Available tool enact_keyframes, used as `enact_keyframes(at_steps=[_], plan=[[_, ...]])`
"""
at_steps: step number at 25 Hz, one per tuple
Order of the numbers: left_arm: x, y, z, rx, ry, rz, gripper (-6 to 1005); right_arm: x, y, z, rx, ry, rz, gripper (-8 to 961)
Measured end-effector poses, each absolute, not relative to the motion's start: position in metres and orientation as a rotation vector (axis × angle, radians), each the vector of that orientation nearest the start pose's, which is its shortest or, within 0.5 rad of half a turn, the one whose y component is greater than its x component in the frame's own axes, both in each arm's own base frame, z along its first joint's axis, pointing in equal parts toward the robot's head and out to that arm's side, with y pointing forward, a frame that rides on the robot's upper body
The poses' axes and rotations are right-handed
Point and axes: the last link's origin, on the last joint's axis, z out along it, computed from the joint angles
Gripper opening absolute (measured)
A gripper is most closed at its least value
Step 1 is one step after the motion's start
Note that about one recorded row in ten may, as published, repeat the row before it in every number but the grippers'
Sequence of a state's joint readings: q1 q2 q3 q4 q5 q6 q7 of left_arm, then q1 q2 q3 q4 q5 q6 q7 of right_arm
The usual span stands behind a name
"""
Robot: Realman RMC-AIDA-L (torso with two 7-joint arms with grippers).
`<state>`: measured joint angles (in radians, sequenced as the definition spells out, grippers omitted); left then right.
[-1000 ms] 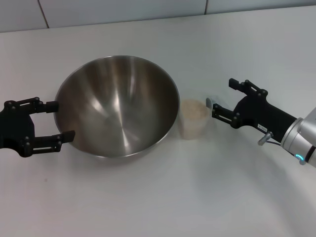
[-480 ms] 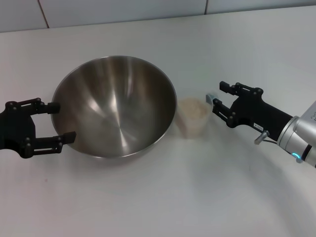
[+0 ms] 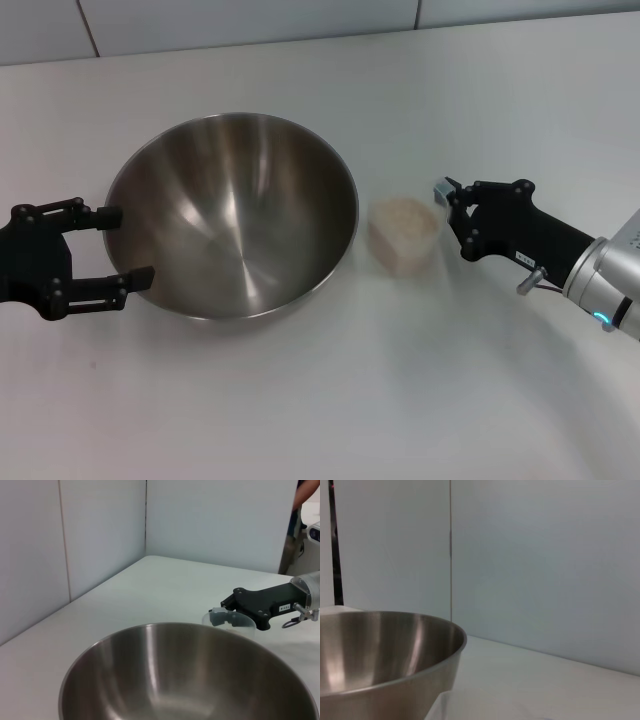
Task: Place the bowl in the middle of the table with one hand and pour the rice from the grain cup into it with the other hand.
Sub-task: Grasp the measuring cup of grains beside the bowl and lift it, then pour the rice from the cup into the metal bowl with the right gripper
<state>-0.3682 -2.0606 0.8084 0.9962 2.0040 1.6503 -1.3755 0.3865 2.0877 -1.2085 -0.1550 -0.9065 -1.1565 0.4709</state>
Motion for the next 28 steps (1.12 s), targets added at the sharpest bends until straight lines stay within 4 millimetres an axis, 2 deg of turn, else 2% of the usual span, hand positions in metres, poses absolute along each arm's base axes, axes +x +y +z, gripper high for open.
enact_keyframes(at_steps=[6,11,14,16,17,18,20,24,26,27,28], plan=[[-0.273,0.306,0.044,-2.772,-0.357,-0.462,815,0.328,0.296,-0.056,-2.156,0.471,0.627,19],[-0.272,0.306,0.044,-2.771,-0.356,-0.463,814,0.327,0.294,-0.048,-2.123,0.416,0.654,7],[-0.272,0.306,0.045,-2.767,-0.352,-0.470,814,0.321,0.296,-0.034,-2.044,0.326,0.708,11],[-0.272,0.306,0.045,-2.767,-0.352,-0.470,814,0.314,0.300,-0.024,-1.988,0.278,0.759,13],[-0.272,0.306,0.045,-2.767,-0.352,-0.470,814,0.304,0.307,-0.014,-1.939,0.231,0.825,15],[-0.270,0.308,0.045,-2.768,-0.340,-0.471,814,0.304,0.307,-0.014,-1.939,0.231,0.825,16],[-0.268,0.309,0.044,-2.771,-0.335,-0.473,814,0.292,0.315,-0.008,-1.916,0.179,0.881,18],[-0.266,0.311,0.043,-2.776,-0.332,-0.480,814,0.267,0.334,-0.009,-1.927,0.028,0.887,23],[-0.265,0.312,0.042,-2.778,-0.328,-0.481,814,0.256,0.339,-0.017,-1.934,-0.103,0.827,26],[-0.263,0.313,0.042,-2.781,-0.322,-0.482,814,0.246,0.343,-0.029,-1.937,-0.235,0.752,27],[-0.263,0.313,0.042,-2.781,-0.322,-0.482,814,0.246,0.343,-0.029,-1.937,-0.235,0.752,28]])
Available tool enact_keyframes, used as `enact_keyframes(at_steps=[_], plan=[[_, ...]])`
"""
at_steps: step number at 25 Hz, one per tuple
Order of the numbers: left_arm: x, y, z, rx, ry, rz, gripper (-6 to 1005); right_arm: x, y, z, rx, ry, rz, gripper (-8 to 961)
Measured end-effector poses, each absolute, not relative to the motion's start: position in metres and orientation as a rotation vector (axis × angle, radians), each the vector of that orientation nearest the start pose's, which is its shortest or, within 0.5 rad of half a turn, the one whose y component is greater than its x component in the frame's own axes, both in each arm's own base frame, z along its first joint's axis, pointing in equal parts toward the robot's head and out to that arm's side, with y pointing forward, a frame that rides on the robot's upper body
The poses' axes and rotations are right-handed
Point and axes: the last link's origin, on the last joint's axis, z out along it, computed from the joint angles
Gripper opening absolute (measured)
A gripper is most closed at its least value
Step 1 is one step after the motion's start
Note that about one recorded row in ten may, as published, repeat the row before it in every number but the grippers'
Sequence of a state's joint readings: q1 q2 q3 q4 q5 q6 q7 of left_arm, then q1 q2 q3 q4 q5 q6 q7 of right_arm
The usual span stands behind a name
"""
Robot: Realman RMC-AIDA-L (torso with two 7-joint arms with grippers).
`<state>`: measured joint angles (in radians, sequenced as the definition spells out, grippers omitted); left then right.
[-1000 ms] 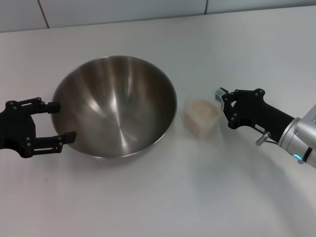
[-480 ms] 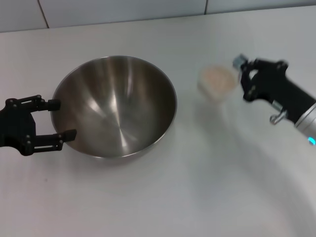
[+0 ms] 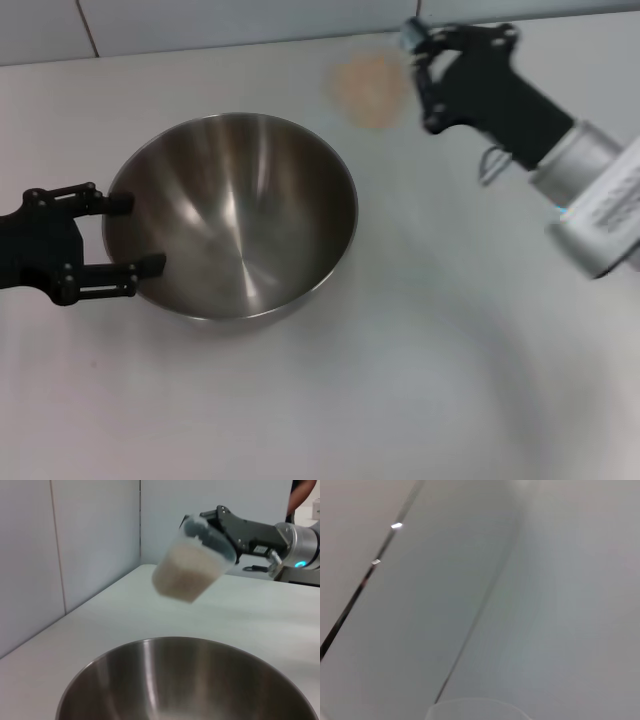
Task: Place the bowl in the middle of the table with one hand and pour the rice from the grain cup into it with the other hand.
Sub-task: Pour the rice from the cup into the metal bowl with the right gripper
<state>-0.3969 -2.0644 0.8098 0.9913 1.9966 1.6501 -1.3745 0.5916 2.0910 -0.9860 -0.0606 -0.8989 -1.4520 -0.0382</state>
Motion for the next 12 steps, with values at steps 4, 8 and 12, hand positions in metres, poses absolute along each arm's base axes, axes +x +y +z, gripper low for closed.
enact_keyframes(at_steps=[4,8,12], plan=[[-0.263,0.313,0.042,-2.782,-0.320,-0.481,815,0.234,0.346,-0.043,-1.917,-0.448,0.626,33],[-0.260,0.316,0.042,-2.786,-0.303,-0.474,815,0.226,0.340,-0.053,-1.835,-0.673,0.497,38],[-0.259,0.318,0.042,-2.788,-0.299,-0.469,815,0.217,0.335,-0.056,-1.693,-0.866,0.384,43]])
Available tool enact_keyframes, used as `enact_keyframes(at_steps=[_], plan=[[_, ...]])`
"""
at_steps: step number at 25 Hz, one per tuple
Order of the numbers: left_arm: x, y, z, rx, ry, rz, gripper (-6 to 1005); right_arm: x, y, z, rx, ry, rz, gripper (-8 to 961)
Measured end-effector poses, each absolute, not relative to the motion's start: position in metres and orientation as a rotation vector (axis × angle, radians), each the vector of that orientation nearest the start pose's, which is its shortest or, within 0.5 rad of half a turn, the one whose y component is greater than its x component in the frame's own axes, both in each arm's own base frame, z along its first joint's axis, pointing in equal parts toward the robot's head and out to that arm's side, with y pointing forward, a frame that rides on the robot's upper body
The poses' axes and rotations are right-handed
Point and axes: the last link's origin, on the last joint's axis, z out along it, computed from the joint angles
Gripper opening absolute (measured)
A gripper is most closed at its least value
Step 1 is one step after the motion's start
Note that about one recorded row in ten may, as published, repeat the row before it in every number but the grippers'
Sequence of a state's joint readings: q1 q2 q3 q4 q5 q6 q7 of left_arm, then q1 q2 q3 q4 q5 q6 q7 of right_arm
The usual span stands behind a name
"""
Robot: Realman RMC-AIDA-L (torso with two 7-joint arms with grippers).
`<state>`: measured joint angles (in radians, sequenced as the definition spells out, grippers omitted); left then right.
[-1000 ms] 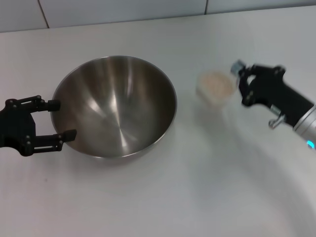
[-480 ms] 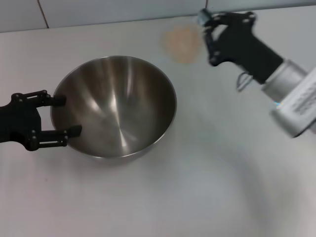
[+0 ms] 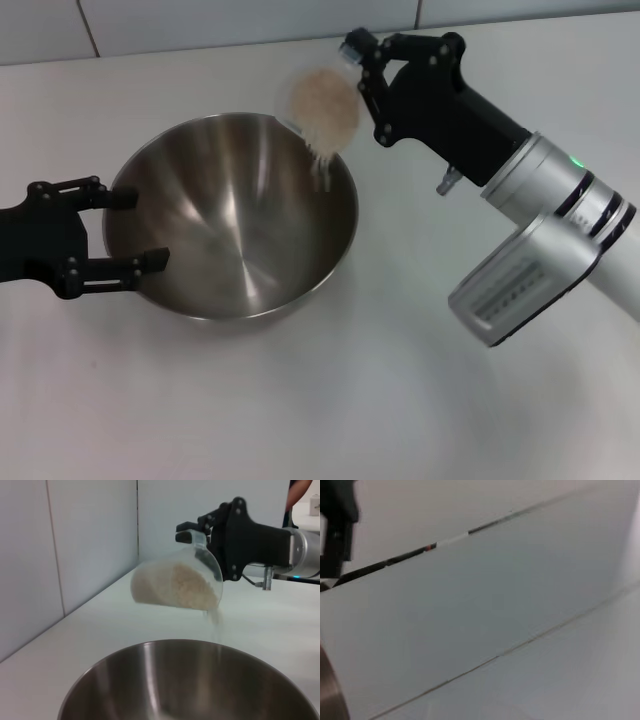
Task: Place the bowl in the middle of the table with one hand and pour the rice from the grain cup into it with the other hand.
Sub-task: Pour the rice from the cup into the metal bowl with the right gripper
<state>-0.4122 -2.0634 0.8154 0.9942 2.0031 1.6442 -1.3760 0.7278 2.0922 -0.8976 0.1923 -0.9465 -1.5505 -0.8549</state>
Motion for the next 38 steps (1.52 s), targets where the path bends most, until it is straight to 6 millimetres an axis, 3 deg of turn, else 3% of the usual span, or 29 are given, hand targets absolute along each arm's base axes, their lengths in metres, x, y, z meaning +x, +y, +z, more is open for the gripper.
enact_keyframes(at_steps=[12,24,32,38], plan=[[-0.259,0.318,0.039,-2.795,-0.297,-0.458,815,0.192,0.331,-0.090,-1.508,-1.269,0.098,58],[-0.256,0.320,0.039,-2.793,-0.284,-0.458,814,0.187,0.322,-0.098,-1.349,-1.436,-0.026,74],[-0.254,0.322,0.040,-2.796,-0.284,-0.458,814,0.190,0.319,-0.110,-1.148,-1.665,-0.309,84],[-0.252,0.323,0.039,-2.800,-0.280,-0.462,814,0.183,0.314,-0.116,-0.984,-1.795,-0.386,91]])
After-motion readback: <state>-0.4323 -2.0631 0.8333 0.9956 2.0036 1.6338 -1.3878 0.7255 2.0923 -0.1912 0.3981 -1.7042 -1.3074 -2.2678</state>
